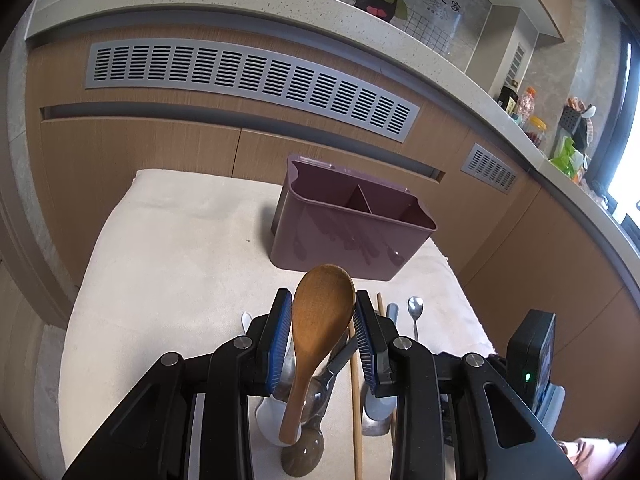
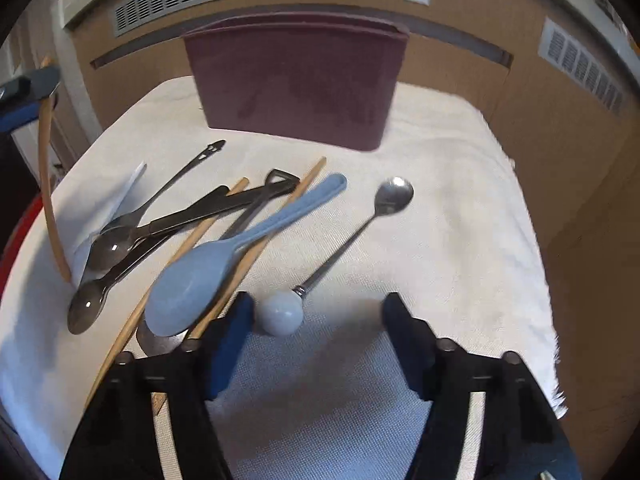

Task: Organize utensils
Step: 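Lift the wooden spoon with the left tool while the right tool grasps the white-knob spoon, then carry both spoons over the maroon caddy and open both tools to drop them in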

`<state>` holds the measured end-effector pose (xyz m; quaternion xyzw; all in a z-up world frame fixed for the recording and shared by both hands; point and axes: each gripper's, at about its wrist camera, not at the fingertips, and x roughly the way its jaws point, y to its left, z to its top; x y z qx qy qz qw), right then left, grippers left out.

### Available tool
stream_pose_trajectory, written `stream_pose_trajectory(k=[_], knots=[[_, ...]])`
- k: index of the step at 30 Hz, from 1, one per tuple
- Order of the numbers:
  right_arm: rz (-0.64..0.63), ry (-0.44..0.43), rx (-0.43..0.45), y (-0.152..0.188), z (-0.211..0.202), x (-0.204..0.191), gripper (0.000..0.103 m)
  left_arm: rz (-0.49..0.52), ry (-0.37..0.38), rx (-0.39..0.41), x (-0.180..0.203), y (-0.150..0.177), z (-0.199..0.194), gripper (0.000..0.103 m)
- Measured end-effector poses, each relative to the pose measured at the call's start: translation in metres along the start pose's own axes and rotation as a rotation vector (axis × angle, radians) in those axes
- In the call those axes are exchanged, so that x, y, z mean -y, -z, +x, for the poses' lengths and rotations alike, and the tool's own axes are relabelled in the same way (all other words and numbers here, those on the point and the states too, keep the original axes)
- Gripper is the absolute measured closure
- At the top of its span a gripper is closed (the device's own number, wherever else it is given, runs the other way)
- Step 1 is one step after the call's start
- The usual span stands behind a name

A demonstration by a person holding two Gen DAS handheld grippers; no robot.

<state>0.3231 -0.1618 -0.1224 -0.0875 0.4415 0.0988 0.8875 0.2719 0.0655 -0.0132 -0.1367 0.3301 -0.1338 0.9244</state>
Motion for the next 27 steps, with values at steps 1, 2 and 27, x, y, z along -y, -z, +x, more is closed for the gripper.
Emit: stream_pose_trajectory(k=[1, 2, 27], knots=[[-0.017, 0.005, 0.002, -0.001, -0.001, -0.004, 0.069, 0.001, -0.001, 0.002, 0.0, 0.0, -0.001, 0.071], [-0.044, 0.006, 0.0, -0.001, -0.003, -0.009, 0.078, 0.003, -0.005, 0.007, 0.001, 0.0, -0.002, 0.071], [0.026, -0.187, 0.272, -0.042, -0.155, 0.038, 0.084, 0.114, 0.005, 0.133, 0.077, -0.011, -0.061, 0.071]])
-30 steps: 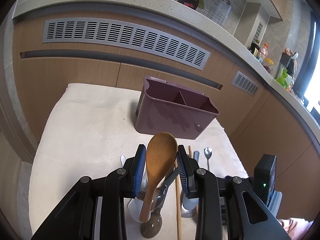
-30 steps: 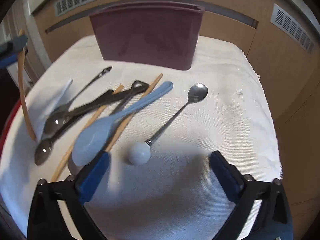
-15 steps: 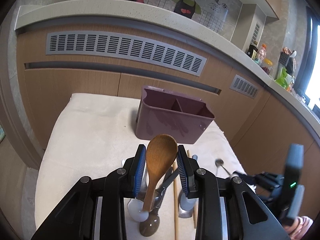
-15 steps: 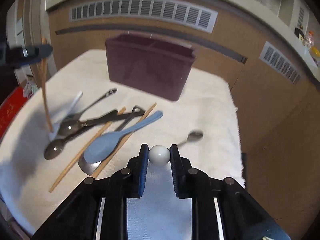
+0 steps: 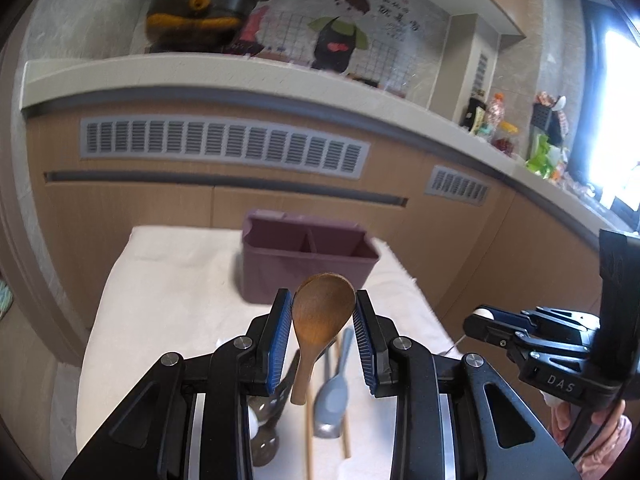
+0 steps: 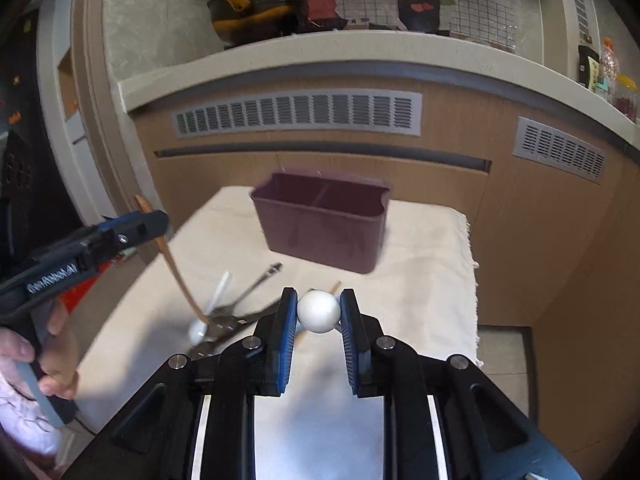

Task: Organize utensils
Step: 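Carry both spoons over the maroon caddy and open both tools to drop them in, then withdraw both open tools from the caddy back over the utensils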

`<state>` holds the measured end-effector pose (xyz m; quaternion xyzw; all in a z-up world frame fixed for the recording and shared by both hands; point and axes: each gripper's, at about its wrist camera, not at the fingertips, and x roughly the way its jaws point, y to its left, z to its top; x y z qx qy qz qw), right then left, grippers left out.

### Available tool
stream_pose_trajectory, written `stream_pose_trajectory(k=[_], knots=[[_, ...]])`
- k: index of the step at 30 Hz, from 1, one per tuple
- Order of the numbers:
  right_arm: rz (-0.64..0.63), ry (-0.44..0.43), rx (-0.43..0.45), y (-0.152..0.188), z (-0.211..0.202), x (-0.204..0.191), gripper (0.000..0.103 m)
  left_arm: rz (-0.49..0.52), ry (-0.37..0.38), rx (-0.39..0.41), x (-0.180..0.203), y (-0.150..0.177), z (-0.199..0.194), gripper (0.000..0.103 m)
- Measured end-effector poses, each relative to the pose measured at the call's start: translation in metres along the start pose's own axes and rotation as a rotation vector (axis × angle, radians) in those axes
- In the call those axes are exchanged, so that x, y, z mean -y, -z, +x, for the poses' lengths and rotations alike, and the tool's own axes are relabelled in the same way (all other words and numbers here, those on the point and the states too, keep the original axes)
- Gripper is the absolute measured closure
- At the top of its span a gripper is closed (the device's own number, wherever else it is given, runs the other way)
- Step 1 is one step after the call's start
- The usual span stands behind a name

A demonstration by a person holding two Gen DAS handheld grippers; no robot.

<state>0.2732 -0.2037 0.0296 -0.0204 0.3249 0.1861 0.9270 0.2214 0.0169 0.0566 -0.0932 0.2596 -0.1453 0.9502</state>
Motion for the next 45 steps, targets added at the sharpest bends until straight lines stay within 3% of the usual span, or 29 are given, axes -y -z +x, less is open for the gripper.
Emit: stream_pose_trajectory(k=[3, 8, 11, 14, 18, 23, 29, 32, 36, 39, 41, 44, 45], knots=[[-0.013, -0.037, 0.06, -0.032, -0.021, 0.001, 0.084, 0.039, 0.039, 0.049, 0.013, -0.036, -0.009, 0.071], [-0.033, -0.065, 0.208, -0.117, -0.053, 0.01, 0.084, 0.107, 0.066, 0.183, 0.029, -0.114, -0.017, 0.071], [0.001, -0.079, 0.23, -0.153, -0.045, 0.021, 0.084, 0.128, 0.055, 0.236, 0.029, -0.15, -0.001, 0.071], [0.044, -0.122, 0.198, -0.171, -0.015, 0.034, 0.084, 0.124, 0.057, 0.233, 0.019, -0.163, 0.029, 0.071], [0.117, -0.146, 0.117, -0.172, 0.035, 0.051, 0.084, 0.083, 0.031, 0.187, -0.003, -0.158, 0.076, 0.071], [0.167, -0.164, 0.0, -0.15, 0.103, 0.06, 0.084, 0.047, 0.005, 0.089, -0.027, -0.129, 0.138, 0.071], [0.192, -0.176, -0.101, -0.122, 0.158, 0.065, 0.084, -0.012, -0.01, -0.04, -0.051, -0.09, 0.198, 0.071], [0.159, -0.137, -0.132, -0.11, 0.175, 0.061, 0.083, -0.028, -0.023, -0.083, -0.056, -0.076, 0.213, 0.069], [0.11, -0.084, -0.131, -0.101, 0.181, 0.055, 0.08, -0.05, -0.031, -0.094, -0.063, -0.069, 0.213, 0.065], [0.081, -0.05, -0.101, -0.101, 0.172, 0.051, 0.078, -0.042, -0.047, -0.074, -0.065, -0.068, 0.197, 0.055], [0.067, -0.031, -0.062, -0.099, 0.161, 0.048, 0.074, -0.036, -0.061, -0.057, -0.066, -0.066, 0.18, 0.054], [0.065, -0.009, 0.016, -0.093, 0.137, 0.047, 0.06, -0.019, -0.087, -0.045, -0.068, -0.061, 0.155, 0.048], [0.066, 0.009, 0.043, -0.09, 0.128, 0.047, 0.051, -0.014, -0.099, -0.046, -0.069, -0.057, 0.147, 0.048]])
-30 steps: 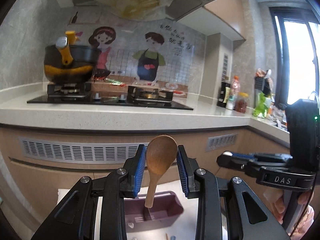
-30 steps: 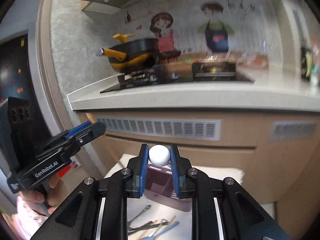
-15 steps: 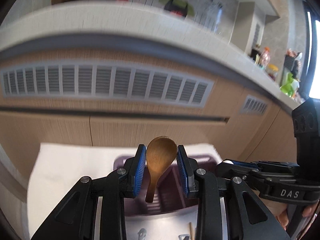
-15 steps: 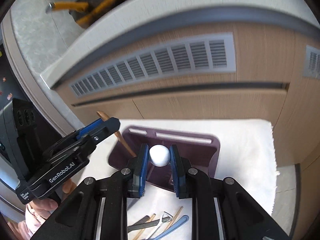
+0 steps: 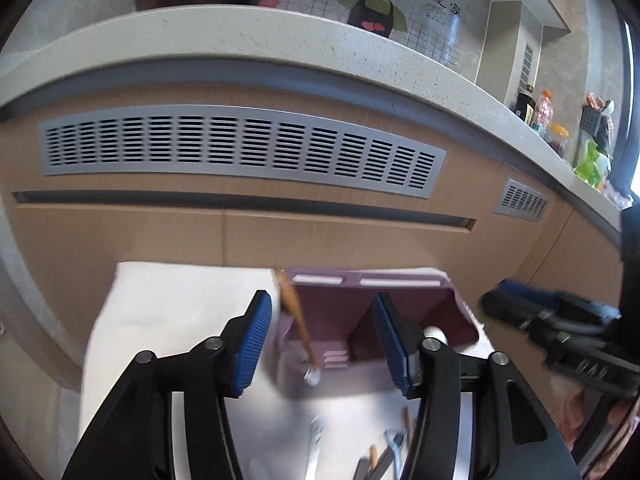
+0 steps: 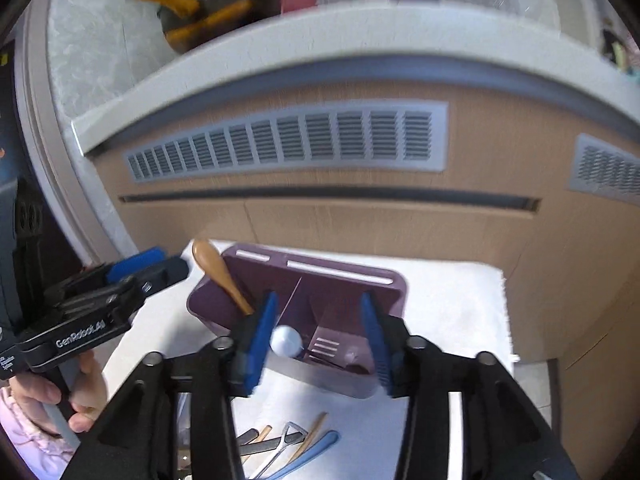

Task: Organize utensils
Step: 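Withdraw both open tools from the caddy back over the utensils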

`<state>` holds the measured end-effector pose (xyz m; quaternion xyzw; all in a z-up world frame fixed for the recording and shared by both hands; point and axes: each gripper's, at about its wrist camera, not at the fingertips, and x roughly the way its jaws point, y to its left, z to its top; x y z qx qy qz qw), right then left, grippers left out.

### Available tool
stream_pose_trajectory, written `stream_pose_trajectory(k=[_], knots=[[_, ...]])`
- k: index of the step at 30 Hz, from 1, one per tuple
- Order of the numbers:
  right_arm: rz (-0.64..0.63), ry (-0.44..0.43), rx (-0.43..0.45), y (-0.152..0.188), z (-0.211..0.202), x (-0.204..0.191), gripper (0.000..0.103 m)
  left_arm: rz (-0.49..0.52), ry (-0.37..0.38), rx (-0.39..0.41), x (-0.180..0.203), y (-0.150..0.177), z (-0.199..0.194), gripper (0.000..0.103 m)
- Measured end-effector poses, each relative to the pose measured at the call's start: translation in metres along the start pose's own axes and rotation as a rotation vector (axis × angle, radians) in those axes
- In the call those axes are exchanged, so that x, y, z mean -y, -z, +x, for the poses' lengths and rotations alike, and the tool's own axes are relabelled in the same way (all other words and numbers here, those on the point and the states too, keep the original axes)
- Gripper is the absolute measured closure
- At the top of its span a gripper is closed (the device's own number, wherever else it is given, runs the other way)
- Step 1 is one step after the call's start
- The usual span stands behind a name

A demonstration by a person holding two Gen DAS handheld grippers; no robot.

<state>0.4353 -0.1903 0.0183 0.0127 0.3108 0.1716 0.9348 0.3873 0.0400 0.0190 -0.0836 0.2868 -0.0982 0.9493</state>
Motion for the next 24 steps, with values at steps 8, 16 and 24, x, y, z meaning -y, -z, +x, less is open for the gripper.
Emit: stream_pose_trajectory(k=[8, 16, 24], knots=[[-0.103, 0.15, 0.134, 0.052, -0.049, -0.016, 0.0, 0.028, -0.061, -0.066, -0.01, 0.056, -0.046, 0.037], [-0.173, 0.23, 0.011, 0.104, -0.037, -0.028, 0.0, 0.01, -0.089, -0.184, -0.024, 0.111, -0.059, 0.033], [-0.303, 0.19, -0.096, 0.149, -0.023, -0.042, 0.0, 0.03, -0.051, -0.322, -0.023, 0.161, -0.054, 0.033]])
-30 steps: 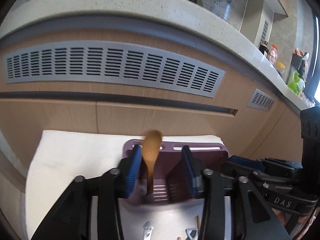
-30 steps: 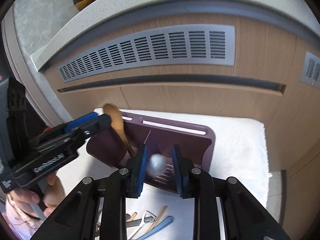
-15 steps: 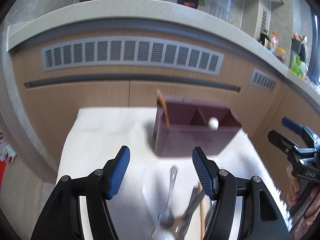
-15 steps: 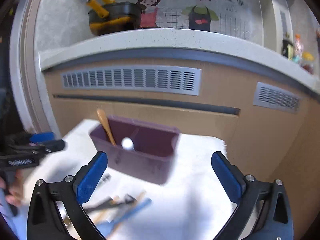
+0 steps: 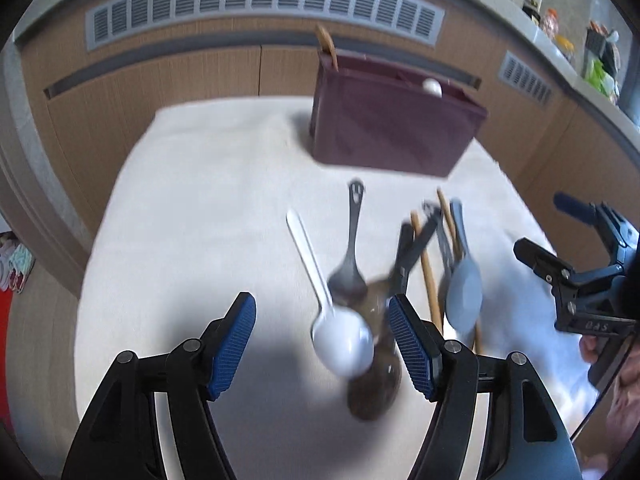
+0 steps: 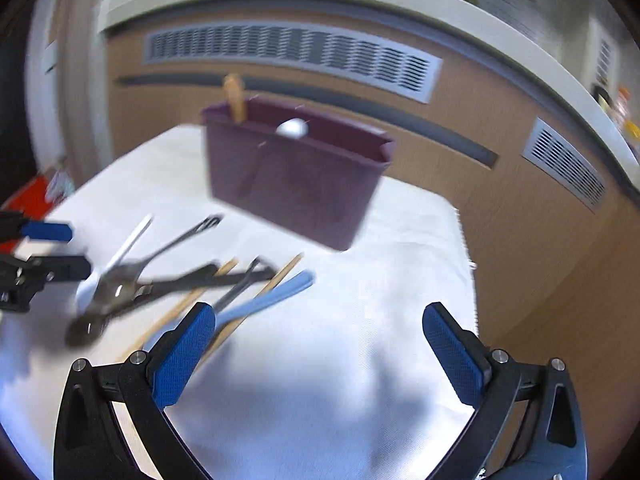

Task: Organize utensils
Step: 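Withdraw both open tools from the caddy back over the utensils, then grasp the dark metal spoon with the left tool while the right tool grasps the blue spatula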

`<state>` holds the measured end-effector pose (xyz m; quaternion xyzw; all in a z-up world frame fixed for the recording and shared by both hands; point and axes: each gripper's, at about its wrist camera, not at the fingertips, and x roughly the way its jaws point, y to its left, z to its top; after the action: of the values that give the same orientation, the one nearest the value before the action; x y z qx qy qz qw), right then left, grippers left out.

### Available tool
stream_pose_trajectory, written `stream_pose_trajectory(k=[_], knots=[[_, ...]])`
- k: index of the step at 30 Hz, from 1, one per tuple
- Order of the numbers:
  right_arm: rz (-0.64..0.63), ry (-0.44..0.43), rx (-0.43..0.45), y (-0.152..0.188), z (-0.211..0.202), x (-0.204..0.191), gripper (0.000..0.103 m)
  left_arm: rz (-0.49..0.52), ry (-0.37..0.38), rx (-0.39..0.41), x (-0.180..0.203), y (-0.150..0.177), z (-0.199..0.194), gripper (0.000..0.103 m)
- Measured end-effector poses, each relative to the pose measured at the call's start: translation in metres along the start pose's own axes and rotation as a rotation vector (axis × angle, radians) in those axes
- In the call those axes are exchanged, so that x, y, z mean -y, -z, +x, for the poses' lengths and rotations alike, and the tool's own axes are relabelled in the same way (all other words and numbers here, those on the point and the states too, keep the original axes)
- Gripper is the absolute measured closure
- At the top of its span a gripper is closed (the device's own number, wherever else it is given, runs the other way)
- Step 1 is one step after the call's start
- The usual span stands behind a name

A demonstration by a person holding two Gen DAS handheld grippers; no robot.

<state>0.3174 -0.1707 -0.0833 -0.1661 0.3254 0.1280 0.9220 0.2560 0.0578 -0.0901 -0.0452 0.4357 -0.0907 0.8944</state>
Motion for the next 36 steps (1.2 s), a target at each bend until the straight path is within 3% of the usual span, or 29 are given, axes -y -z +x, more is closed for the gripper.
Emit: stream_pose_trajectory(k=[6, 9, 12, 14, 18, 20, 22, 24, 27, 34, 36], knots=[[-0.213, -0.06, 0.001, 0.019, -0.003, -0.026, 0.0, -0.062, -0.018, 0.007, -0.013, 0.002, -0.005, 0.033], [-0.223, -0.092, -0.047, 0.02, 0.005, -0.03, 0.0, -0.089, -0.021, 0.017, -0.019, -0.001, -0.006, 0.034], [-0.056, -0.207, -0.094, 0.012, 0.01, -0.024, 0.0, -0.103, -0.029, 0.019, -0.021, -0.002, -0.005, 0.033], [0.075, -0.24, -0.118, 0.007, 0.012, -0.02, 0.0, -0.109, -0.034, 0.018, -0.023, -0.002, -0.003, 0.033], [0.219, -0.206, -0.137, -0.004, 0.023, -0.027, 0.001, -0.12, -0.037, 0.013, -0.022, -0.003, -0.001, 0.033], [0.207, -0.111, -0.159, -0.013, 0.036, -0.036, 0.007, -0.117, -0.035, 0.012, -0.02, -0.003, 0.0, 0.033], [0.194, -0.075, -0.18, -0.019, 0.048, -0.038, 0.027, -0.09, -0.033, 0.014, -0.015, -0.004, -0.001, 0.033], [0.215, -0.09, -0.25, -0.021, 0.064, -0.033, 0.039, -0.053, -0.038, 0.017, -0.009, -0.006, -0.002, 0.033], [0.242, -0.152, -0.279, -0.013, 0.064, -0.019, 0.039, 0.019, -0.032, 0.013, 0.001, -0.011, 0.0, 0.033], [0.168, -0.116, -0.271, 0.018, 0.033, 0.011, 0.039, 0.258, 0.08, -0.067, 0.047, -0.028, 0.031, 0.035], [0.15, -0.096, -0.247, 0.023, 0.022, 0.018, 0.039, 0.309, 0.097, -0.105, 0.06, -0.034, 0.045, 0.049]])
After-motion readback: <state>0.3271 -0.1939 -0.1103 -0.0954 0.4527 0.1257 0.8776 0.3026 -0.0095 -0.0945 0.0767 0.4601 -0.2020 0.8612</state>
